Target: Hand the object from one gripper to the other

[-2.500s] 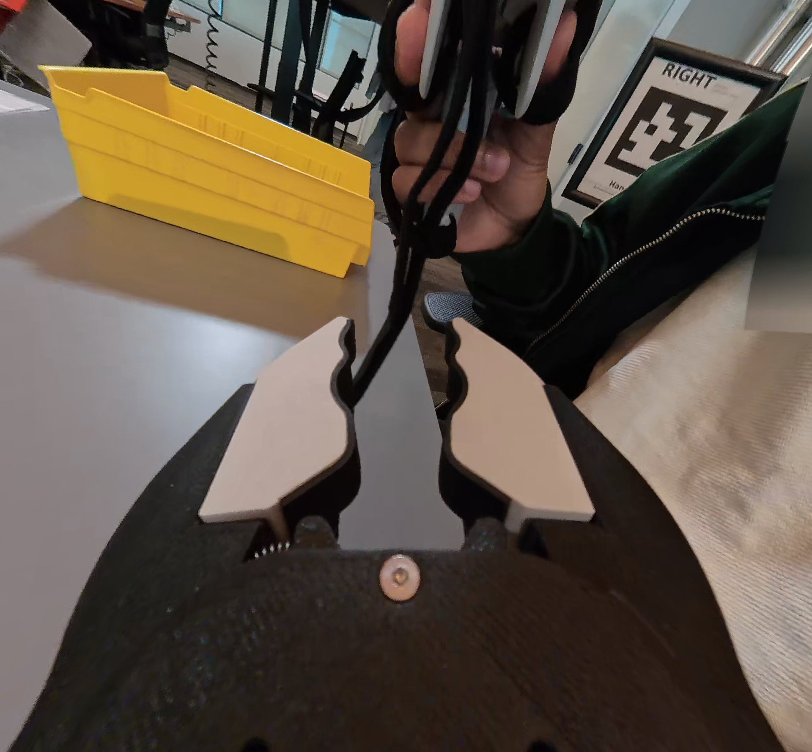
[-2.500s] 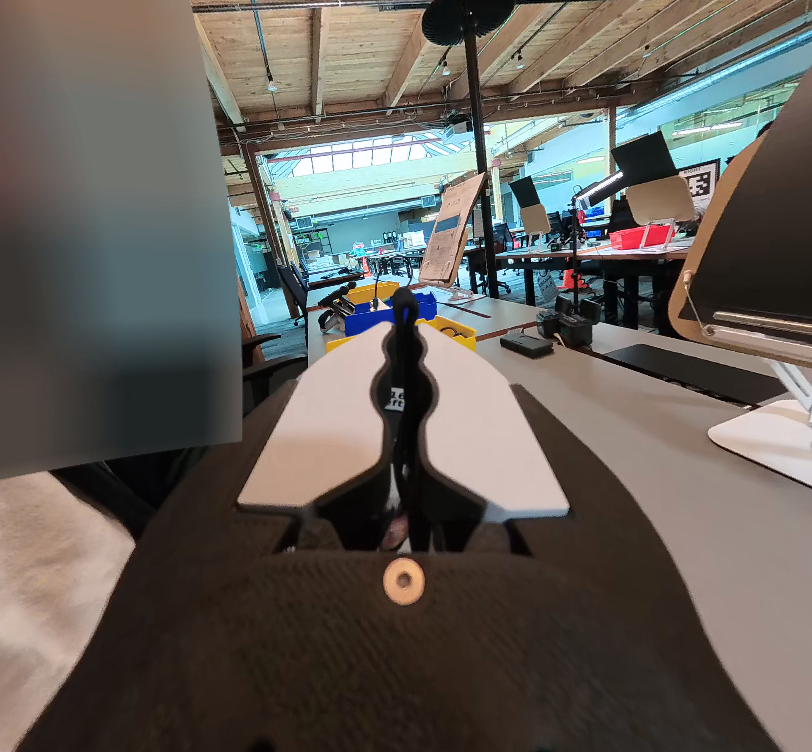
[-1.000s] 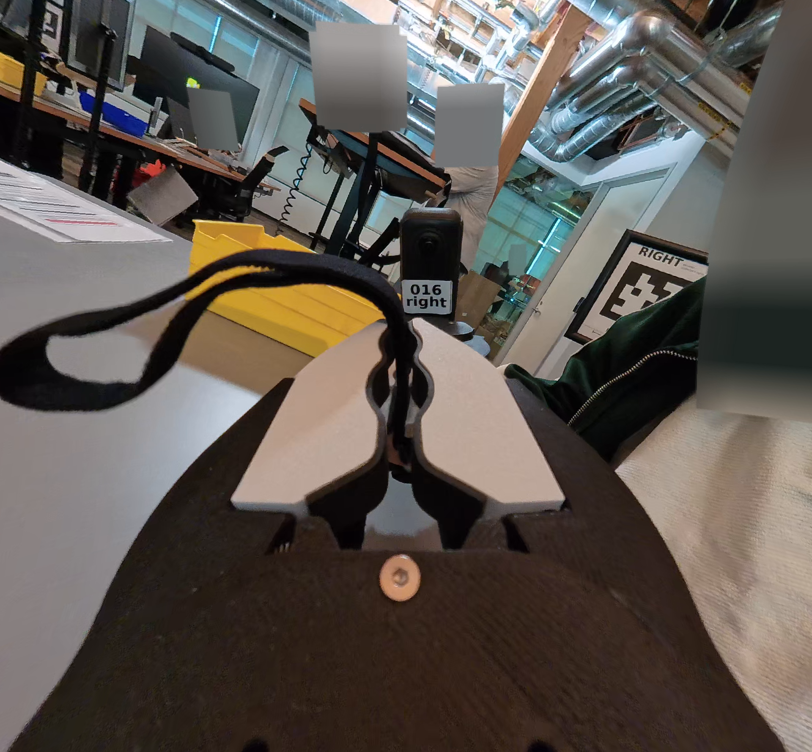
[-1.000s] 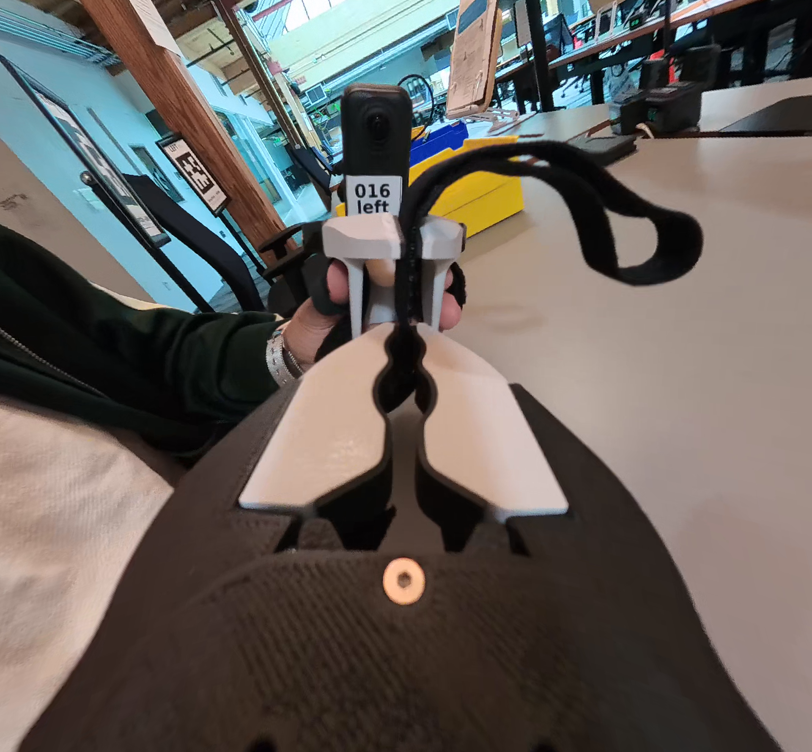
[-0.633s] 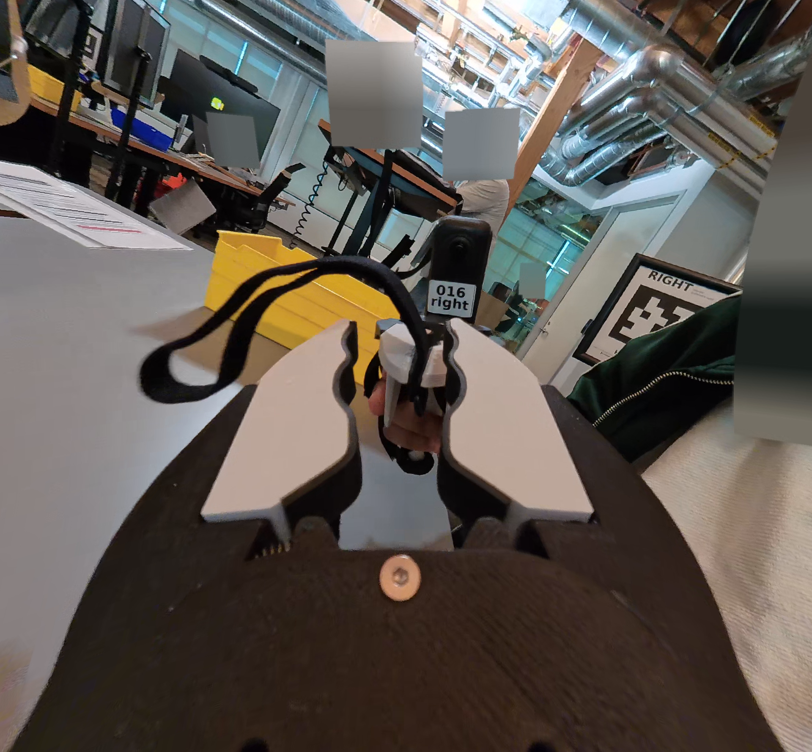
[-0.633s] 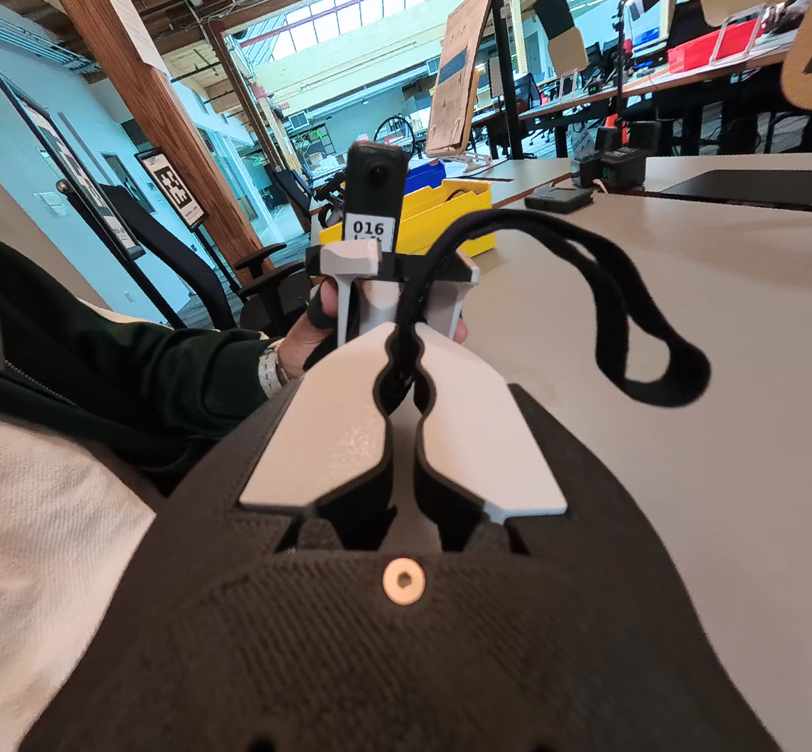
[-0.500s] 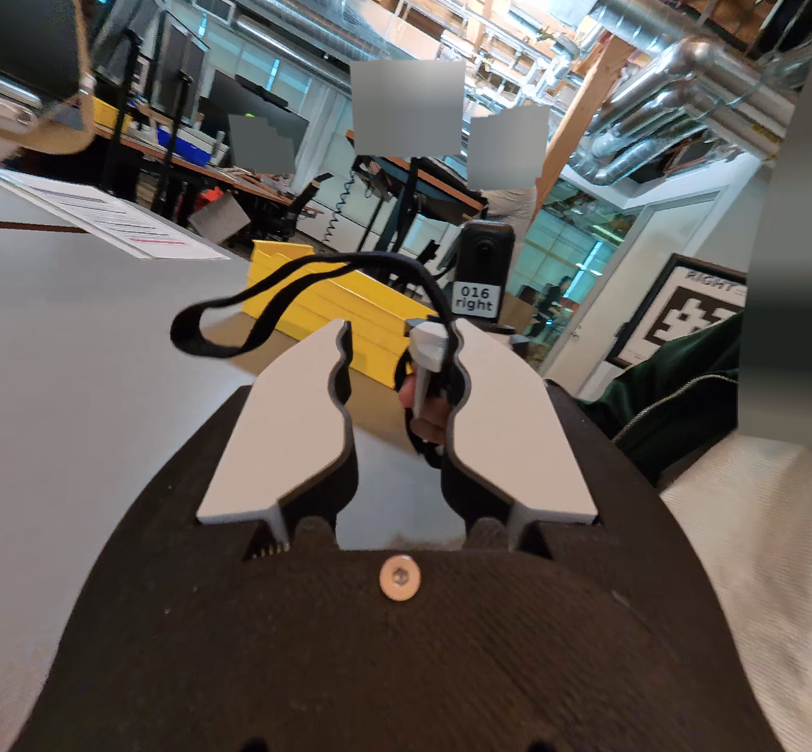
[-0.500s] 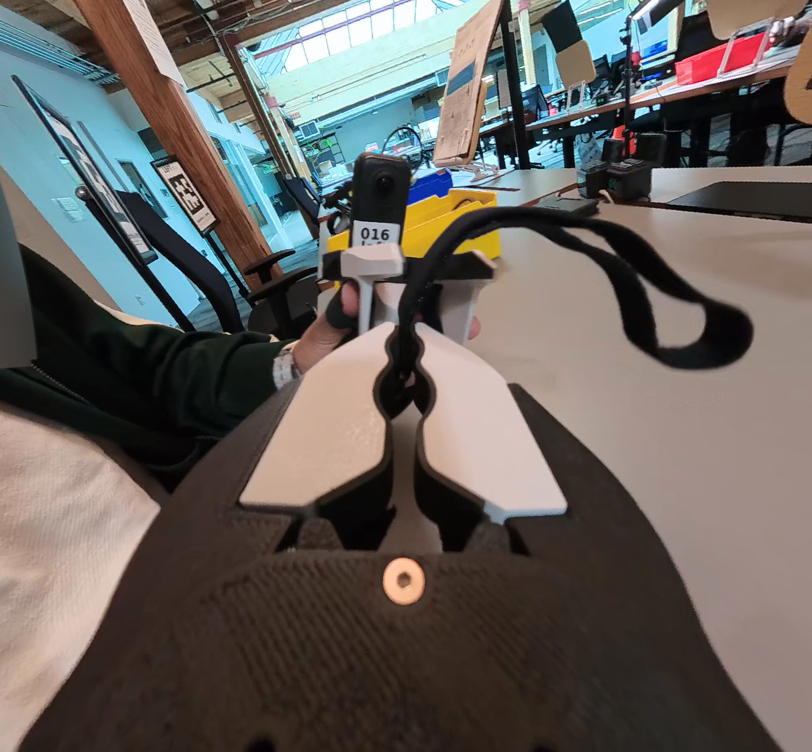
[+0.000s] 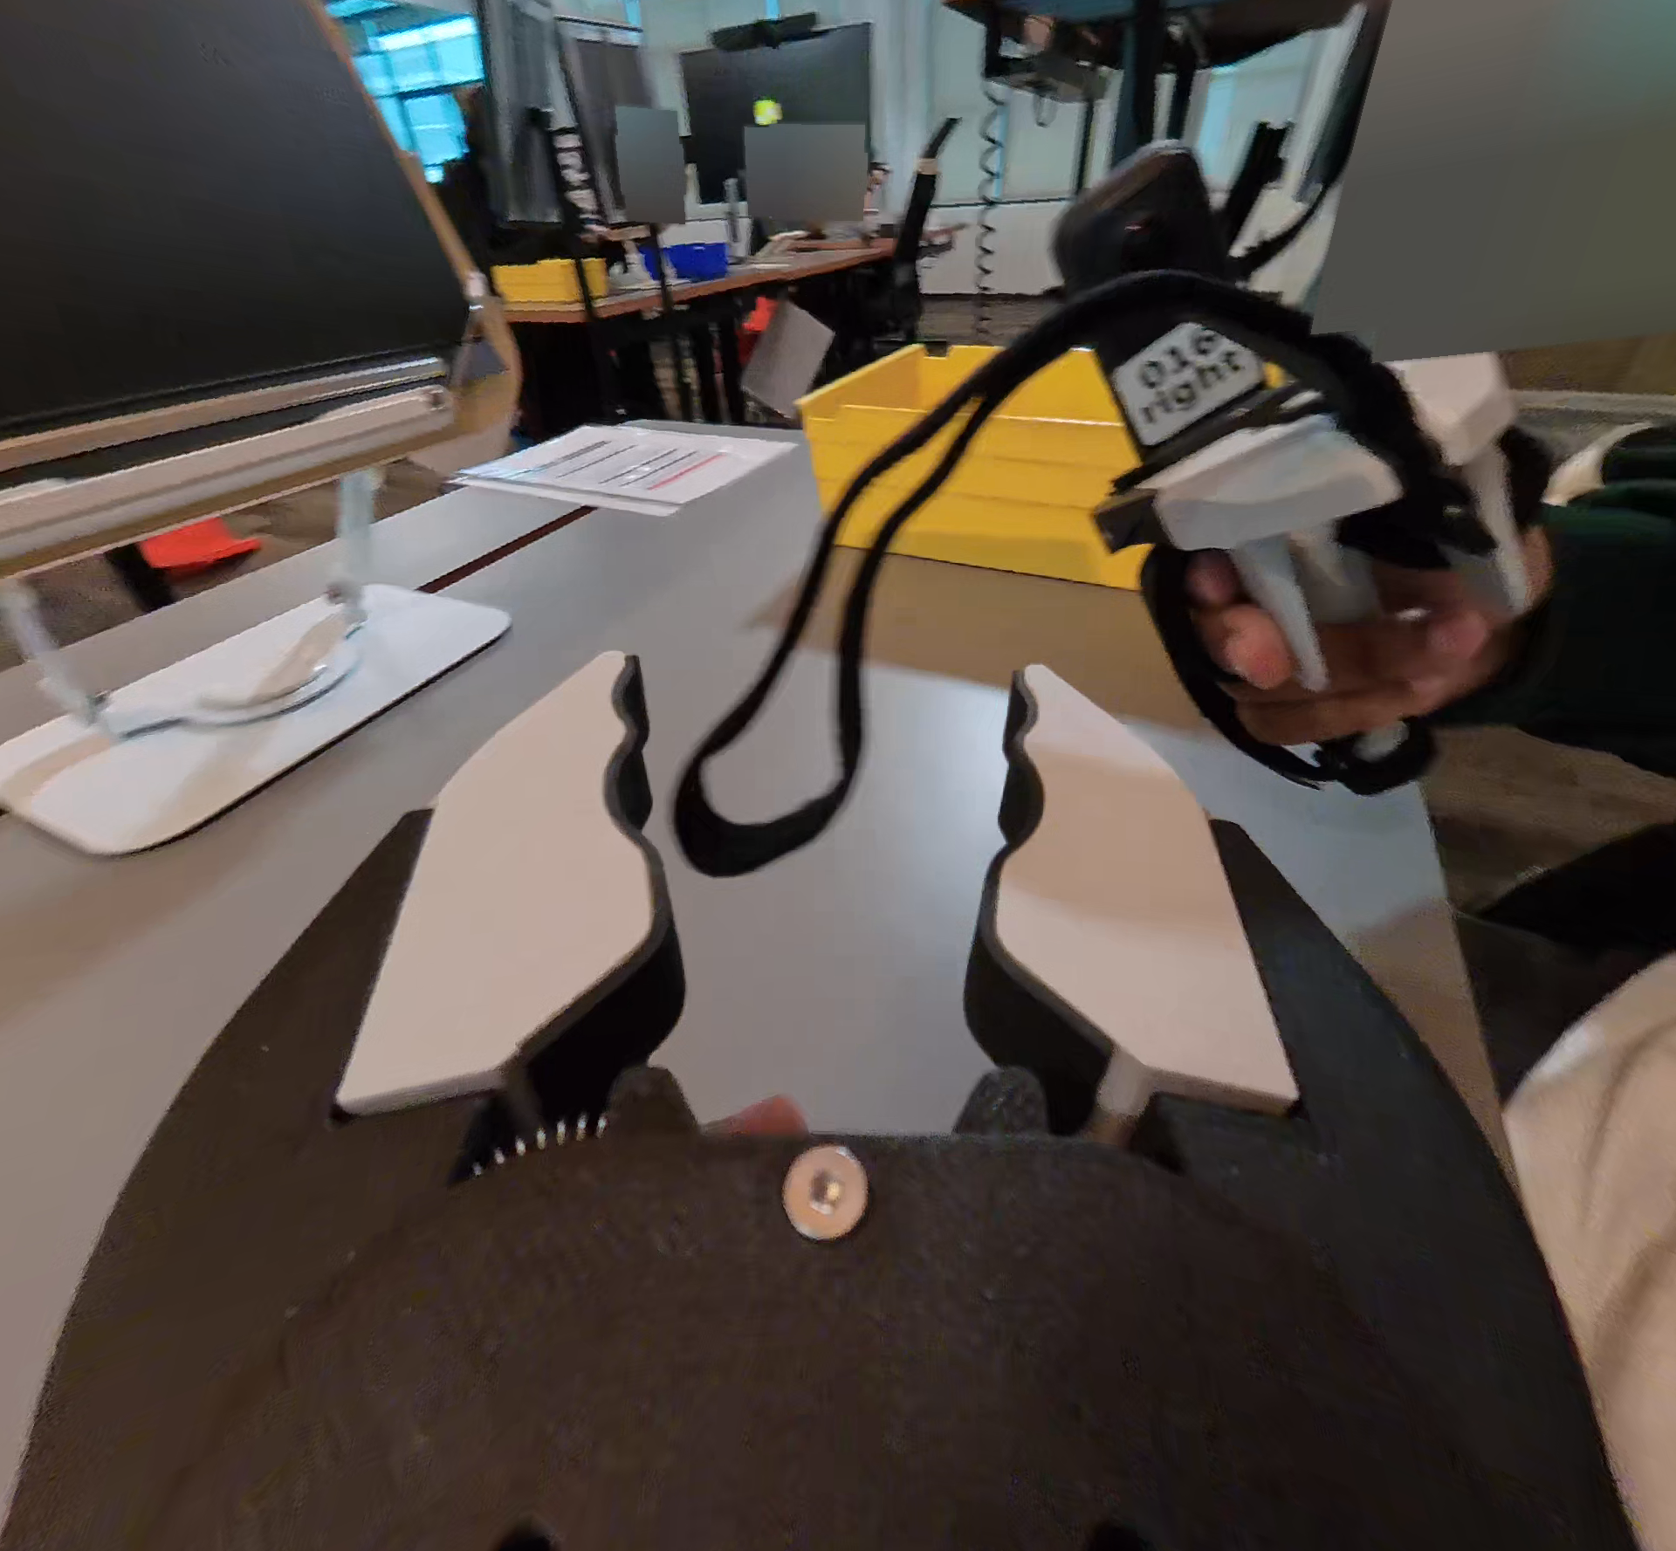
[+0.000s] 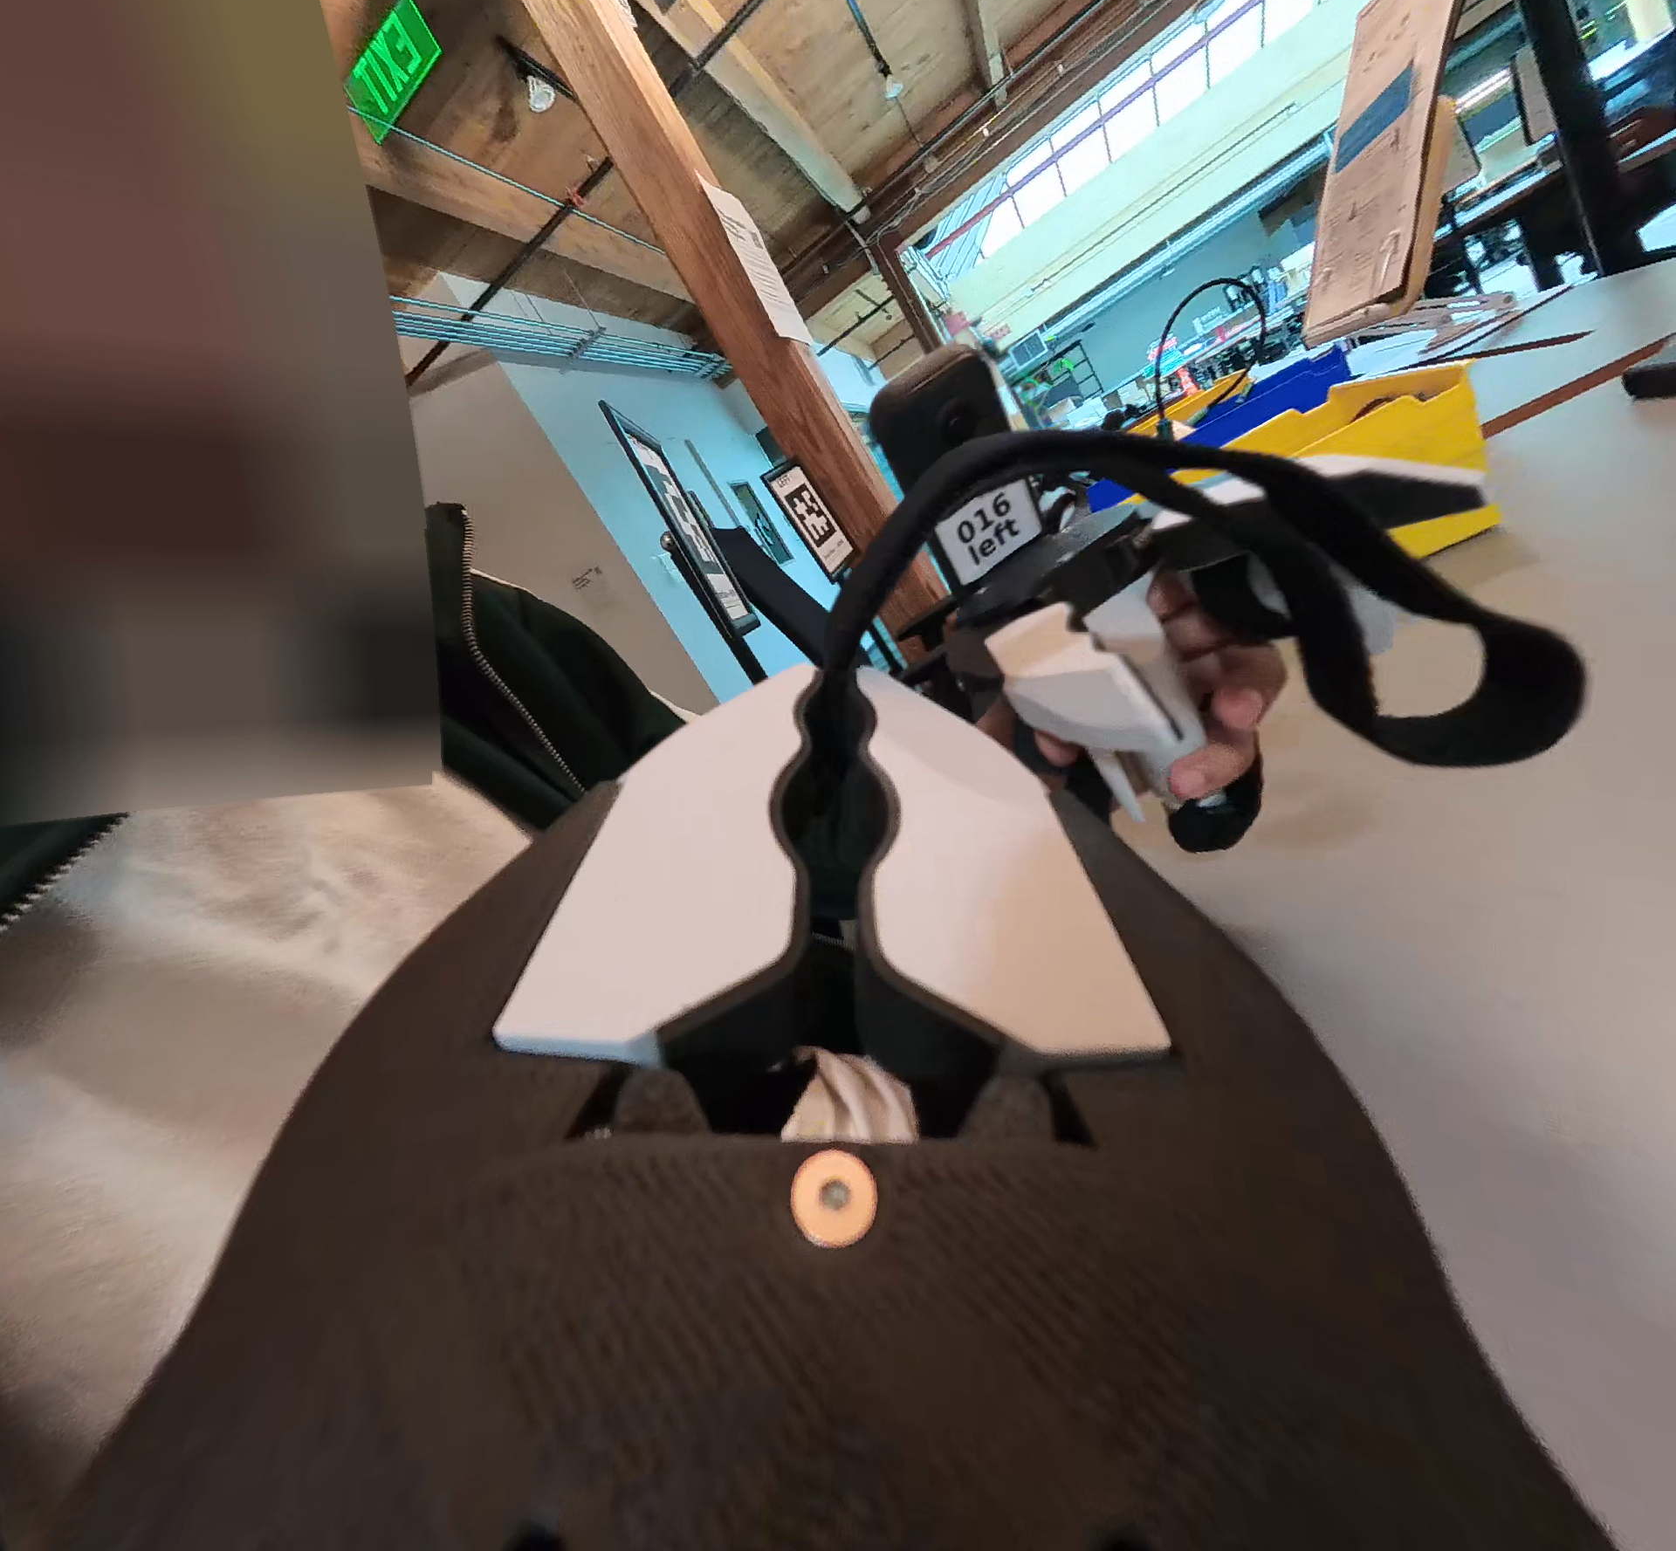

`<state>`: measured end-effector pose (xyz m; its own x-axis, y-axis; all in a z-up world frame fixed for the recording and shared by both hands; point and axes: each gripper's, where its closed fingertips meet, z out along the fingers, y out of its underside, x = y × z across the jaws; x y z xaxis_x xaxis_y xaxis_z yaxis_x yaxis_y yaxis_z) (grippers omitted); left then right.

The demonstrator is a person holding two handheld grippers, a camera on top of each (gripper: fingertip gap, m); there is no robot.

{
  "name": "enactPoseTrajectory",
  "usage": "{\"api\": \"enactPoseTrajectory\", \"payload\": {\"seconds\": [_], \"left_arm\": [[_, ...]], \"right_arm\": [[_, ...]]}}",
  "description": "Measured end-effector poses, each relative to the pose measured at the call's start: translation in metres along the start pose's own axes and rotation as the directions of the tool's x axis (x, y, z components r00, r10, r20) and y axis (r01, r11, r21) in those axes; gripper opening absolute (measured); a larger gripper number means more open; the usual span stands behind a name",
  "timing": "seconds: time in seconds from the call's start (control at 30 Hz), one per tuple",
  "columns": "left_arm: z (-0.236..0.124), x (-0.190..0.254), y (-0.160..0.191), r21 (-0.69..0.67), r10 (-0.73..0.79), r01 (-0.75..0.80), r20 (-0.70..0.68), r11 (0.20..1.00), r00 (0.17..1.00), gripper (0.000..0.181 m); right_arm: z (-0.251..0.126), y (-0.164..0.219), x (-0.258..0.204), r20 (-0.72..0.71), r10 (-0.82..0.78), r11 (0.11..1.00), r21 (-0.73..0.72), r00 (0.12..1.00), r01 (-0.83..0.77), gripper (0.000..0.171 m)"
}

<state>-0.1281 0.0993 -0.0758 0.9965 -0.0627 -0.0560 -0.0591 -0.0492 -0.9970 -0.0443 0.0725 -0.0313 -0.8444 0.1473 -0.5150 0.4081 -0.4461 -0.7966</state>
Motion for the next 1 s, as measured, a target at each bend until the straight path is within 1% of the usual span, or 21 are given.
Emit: {"api": "enactPoseTrajectory", "payload": {"seconds": [0.07,0.13,0.23,0.33,0.37,0.4,0.43,0.47,0.57,0.6,0.7,0.77,0.8,0.9,1.0], "left_arm": [[0.003,0.010,0.000,-0.007,0.022,-0.023,-0.027,1.000,0.999,0.067],[0.004,0.013,-0.002,-0.005,0.051,-0.051,-0.017,0.999,0.999,0.063],[0.001,0.013,-0.013,0.036,0.087,-0.088,0.017,0.996,0.996,0.059],[-0.001,0.010,-0.012,0.022,0.099,-0.100,0.033,0.995,0.995,0.049],[-0.001,0.008,-0.009,0.015,0.089,-0.089,0.030,0.996,0.996,0.041],[-0.002,0.008,-0.007,0.013,0.069,-0.069,0.015,0.998,0.997,0.030],[-0.003,0.009,-0.006,0.017,0.038,-0.038,-0.006,0.999,0.999,0.012],[-0.005,0.010,-0.008,0.031,-0.001,0.002,-0.028,1.000,1.000,0.003],[-0.009,0.007,-0.016,0.076,-0.121,0.127,-0.076,0.989,0.990,0.003],[-0.011,0.005,-0.018,0.090,-0.150,0.158,-0.085,0.983,0.985,0.003],[-0.015,0.001,-0.022,0.117,-0.250,0.263,-0.119,0.958,0.961,0.003],[-0.017,-0.001,-0.025,0.139,-0.313,0.333,-0.150,0.933,0.938,0.003],[-0.018,-0.002,-0.026,0.149,-0.340,0.364,-0.166,0.919,0.926,0.003],[-0.018,-0.001,-0.026,0.148,-0.403,0.438,-0.215,0.887,0.889,0.003],[-0.013,0.008,-0.023,0.106,-0.442,0.483,-0.272,0.869,0.855,0.003]], "right_arm": [[0.000,0.001,0.000,0.009,0.011,1.000,-0.002,1.000,-0.011,0.004],[0.001,0.002,-0.002,0.023,0.025,1.000,-0.009,0.999,-0.025,0.004],[0.003,0.007,-0.003,0.039,0.046,0.998,-0.032,0.998,-0.045,0.004],[0.005,0.011,-0.005,0.058,0.061,0.997,-0.056,0.996,-0.057,0.004],[0.006,0.012,-0.005,0.060,0.061,0.996,-0.061,0.996,-0.057,0.004],[0.006,0.013,-0.005,0.060,0.059,0.996,-0.065,0.996,-0.055,0.004],[0.006,0.013,-0.005,0.060,0.059,0.996,-0.066,0.996,-0.055,0.004],[0.006,0.013,-0.005,0.058,0.059,0.996,-0.066,0.997,-0.055,0.004],[0.005,0.013,-0.001,0.035,0.055,0.997,-0.061,0.998,-0.052,0.005],[0.005,0.013,0.002,0.019,0.048,0.997,-0.058,0.999,-0.047,0.009],[0.005,0.009,0.011,-0.046,0.016,1.000,-0.024,0.999,-0.017,0.042],[0.004,0.005,0.017,-0.090,-0.011,1.000,0.000,0.996,0.011,0.055],[0.001,0.004,0.020,-0.117,-0.025,1.000,0.005,0.993,0.026,0.058],[-0.009,-0.002,0.034,-0.231,-0.099,0.995,0.000,0.968,0.102,0.054],[-0.021,-0.008,0.045,-0.349,-0.244,0.969,-0.056,0.905,0.240,0.051]]}}
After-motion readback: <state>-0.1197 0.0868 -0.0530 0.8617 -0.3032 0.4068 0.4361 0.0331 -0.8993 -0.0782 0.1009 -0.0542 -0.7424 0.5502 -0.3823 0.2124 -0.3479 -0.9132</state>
